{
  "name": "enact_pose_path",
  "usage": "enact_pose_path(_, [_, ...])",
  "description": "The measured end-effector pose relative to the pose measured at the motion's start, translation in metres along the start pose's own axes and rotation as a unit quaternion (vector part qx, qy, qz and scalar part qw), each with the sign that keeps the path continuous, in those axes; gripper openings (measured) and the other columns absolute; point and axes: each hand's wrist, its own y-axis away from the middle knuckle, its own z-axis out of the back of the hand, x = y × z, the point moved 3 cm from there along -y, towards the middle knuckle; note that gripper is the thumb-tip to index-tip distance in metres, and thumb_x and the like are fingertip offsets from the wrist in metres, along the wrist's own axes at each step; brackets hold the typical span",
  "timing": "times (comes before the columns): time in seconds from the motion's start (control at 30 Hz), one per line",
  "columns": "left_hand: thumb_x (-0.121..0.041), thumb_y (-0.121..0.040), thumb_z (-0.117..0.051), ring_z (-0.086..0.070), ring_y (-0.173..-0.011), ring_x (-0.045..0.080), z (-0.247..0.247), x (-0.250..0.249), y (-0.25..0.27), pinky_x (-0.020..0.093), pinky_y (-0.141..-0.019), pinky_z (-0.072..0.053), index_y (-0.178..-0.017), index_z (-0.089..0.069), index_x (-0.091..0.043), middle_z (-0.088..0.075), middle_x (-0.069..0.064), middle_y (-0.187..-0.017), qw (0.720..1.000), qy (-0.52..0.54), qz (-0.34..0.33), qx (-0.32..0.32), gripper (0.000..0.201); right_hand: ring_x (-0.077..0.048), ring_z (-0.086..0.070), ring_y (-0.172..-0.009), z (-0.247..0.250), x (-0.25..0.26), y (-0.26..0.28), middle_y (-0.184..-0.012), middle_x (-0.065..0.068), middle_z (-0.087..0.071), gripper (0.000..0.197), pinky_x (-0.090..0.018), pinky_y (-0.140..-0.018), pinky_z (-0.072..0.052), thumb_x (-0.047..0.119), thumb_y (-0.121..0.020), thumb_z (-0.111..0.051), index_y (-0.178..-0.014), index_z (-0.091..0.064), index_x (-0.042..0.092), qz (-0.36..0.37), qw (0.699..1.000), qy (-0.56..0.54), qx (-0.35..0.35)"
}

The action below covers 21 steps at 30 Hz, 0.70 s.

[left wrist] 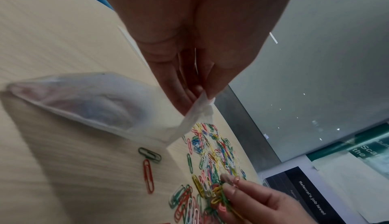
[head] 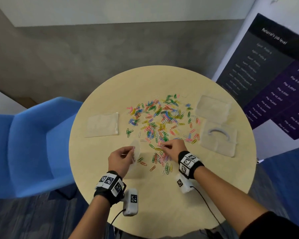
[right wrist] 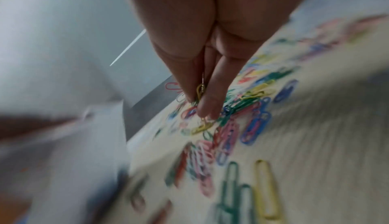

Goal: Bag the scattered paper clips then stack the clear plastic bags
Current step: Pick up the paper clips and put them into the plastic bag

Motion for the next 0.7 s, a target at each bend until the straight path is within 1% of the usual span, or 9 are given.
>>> enact_pose_path(0.1, [-0.018, -0.089, -0.068, -0.067, -0.061, 0.017, -0.004, 0.001, -0.003, 0.039, -0.074, -0.062, -0.090, -0.075, -0.021, -0.074, 0.007, -0.073, 1.000, -0.008, 0.004, 0.012, 0.008, -0.018, -0.073, -0.065, 0.010, -0.010, 0.005, -0.087, -0.013, -0.075, 0.025, -0.042, -0.060, -0.061, 0.011, -0.081, -0.076, -0.106, -0.073, 0.005, -0.089, 0.979, -0.182, -0.023])
enact_pose_path(0.2, [-0.020, -0.088, -0.069, -0.070, -0.064, 0.022, -0.008, -0.001, -0.007, 0.039, -0.073, -0.061, -0.089, -0.075, -0.024, -0.074, 0.005, -0.073, 1.000, -0.017, -0.004, 0.018, 0.008, -0.025, -0.075, -0.073, 0.015, -0.014, 0.008, -0.092, -0.014, -0.074, 0.035, -0.039, -0.052, -0.060, 0.006, -0.079, -0.077, -0.112, -0.068, -0.001, -0.151, 0.939, -0.309, -0.020])
enact_pose_path(0.27, [-0.018, -0.089, -0.069, -0.070, -0.064, 0.022, -0.011, -0.003, -0.008, 0.036, -0.072, -0.061, -0.089, -0.075, -0.024, -0.074, 0.004, -0.074, 1.000, -0.022, -0.009, 0.020, 0.008, -0.028, -0.074, -0.084, 0.014, -0.007, 0.011, -0.104, -0.015, -0.073, 0.035, -0.037, -0.061, -0.061, 0.007, -0.080, -0.076, -0.113, -0.067, -0.001, -0.171, 0.894, -0.414, -0.005])
enact_pose_path(0.33, [-0.015, -0.089, -0.068, -0.068, -0.063, 0.019, -0.015, -0.004, -0.009, 0.032, -0.070, -0.060, -0.089, -0.075, -0.022, -0.074, 0.004, -0.076, 0.999, -0.022, -0.015, 0.022, 0.010, -0.029, -0.073, -0.089, 0.009, 0.008, 0.015, -0.112, -0.018, -0.069, 0.029, -0.033, -0.068, -0.061, 0.004, -0.083, -0.071, -0.111, -0.066, -0.002, -0.186, 0.825, -0.533, 0.021])
enact_pose_path(0.4, [-0.012, -0.089, -0.067, -0.067, -0.063, 0.016, -0.021, -0.005, -0.009, 0.025, -0.065, -0.059, -0.091, -0.075, -0.019, -0.074, 0.002, -0.077, 0.999, -0.024, -0.026, 0.028, 0.012, -0.029, -0.073, -0.083, 0.001, 0.030, 0.021, -0.107, -0.023, -0.068, 0.025, -0.027, -0.064, -0.061, -0.002, -0.086, -0.065, -0.110, -0.064, -0.007, -0.187, 0.778, -0.597, 0.051])
enact_pose_path(0.43, [-0.011, -0.089, -0.067, -0.067, -0.064, 0.015, -0.024, -0.006, -0.009, 0.020, -0.062, -0.057, -0.092, -0.076, -0.018, -0.074, 0.002, -0.077, 0.999, -0.025, -0.033, 0.032, 0.011, -0.029, -0.073, -0.080, -0.004, 0.040, 0.022, -0.104, -0.024, -0.069, 0.023, -0.025, -0.063, -0.060, -0.004, -0.087, -0.063, -0.109, -0.064, -0.009, -0.180, 0.779, -0.597, 0.065])
enact_pose_path(0.57, [-0.010, -0.089, -0.068, -0.068, -0.066, 0.014, -0.029, -0.009, -0.008, 0.013, -0.056, -0.054, -0.094, -0.076, -0.013, -0.073, 0.003, -0.078, 0.998, -0.020, -0.046, 0.028, 0.010, -0.023, -0.073, -0.073, -0.025, 0.056, 0.021, -0.112, -0.020, -0.066, 0.024, -0.025, -0.067, -0.061, -0.007, -0.088, -0.061, -0.112, -0.063, -0.009, -0.158, 0.871, -0.458, 0.081])
enact_pose_path(0.63, [-0.008, -0.088, -0.068, -0.069, -0.066, 0.015, -0.028, -0.008, -0.009, 0.014, -0.057, -0.055, -0.095, -0.076, -0.010, -0.073, 0.005, -0.077, 0.999, -0.011, -0.042, 0.021, 0.011, -0.027, -0.071, -0.078, -0.033, 0.053, 0.016, -0.121, -0.021, -0.061, 0.029, -0.029, -0.071, -0.061, -0.007, -0.089, -0.059, -0.118, -0.059, -0.011, -0.162, 0.906, -0.384, 0.068])
enact_pose_path(0.7, [-0.007, -0.088, -0.068, -0.069, -0.065, 0.016, -0.027, -0.008, -0.009, 0.016, -0.059, -0.056, -0.096, -0.076, -0.007, -0.073, 0.006, -0.077, 0.999, -0.011, -0.040, 0.026, 0.011, -0.031, -0.070, -0.093, -0.037, 0.055, 0.014, -0.123, -0.019, -0.062, 0.026, -0.036, -0.082, -0.059, -0.008, -0.089, -0.058, -0.114, -0.066, -0.007, -0.135, 0.943, -0.297, 0.064])
